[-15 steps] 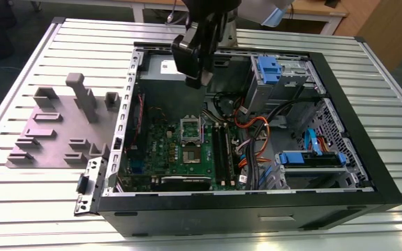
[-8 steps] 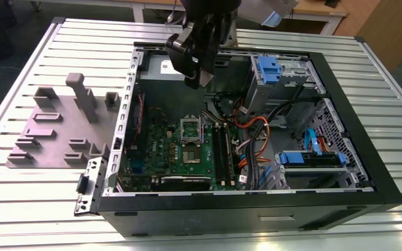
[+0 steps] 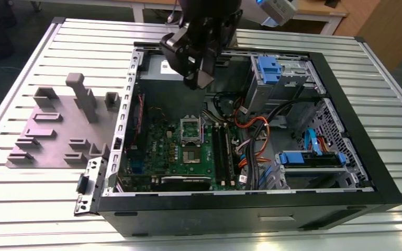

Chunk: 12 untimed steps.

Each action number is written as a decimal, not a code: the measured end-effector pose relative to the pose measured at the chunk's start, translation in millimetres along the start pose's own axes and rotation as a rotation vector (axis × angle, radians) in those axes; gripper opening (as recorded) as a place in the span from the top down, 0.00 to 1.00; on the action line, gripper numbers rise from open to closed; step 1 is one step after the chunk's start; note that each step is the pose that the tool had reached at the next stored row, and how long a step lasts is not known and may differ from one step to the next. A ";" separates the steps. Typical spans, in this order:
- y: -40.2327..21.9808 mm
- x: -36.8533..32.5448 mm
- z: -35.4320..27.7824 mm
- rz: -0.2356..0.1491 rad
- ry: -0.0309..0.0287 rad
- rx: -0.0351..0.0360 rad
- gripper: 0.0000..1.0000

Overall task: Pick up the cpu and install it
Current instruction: 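Place the cpu into insertion slot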

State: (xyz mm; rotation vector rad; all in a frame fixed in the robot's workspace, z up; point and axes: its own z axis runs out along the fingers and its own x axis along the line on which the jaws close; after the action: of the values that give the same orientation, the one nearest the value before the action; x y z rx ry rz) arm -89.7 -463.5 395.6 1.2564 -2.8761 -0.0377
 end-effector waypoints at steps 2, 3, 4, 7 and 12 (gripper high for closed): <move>-0.1 0.0 3.5 0.032 -0.0005 0.0003 0.53; -0.1 0.0 5.2 0.049 -0.0010 0.0004 0.53; -0.2 0.0 6.9 0.068 -0.0013 0.0005 0.53; -0.2 0.1 12.4 0.096 -0.0019 0.0007 0.53; -0.4 0.6 21.4 0.132 -0.0032 0.0012 0.53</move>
State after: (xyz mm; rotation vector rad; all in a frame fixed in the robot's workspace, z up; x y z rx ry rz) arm -90.1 -463.7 374.3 1.0645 -2.9545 -0.0377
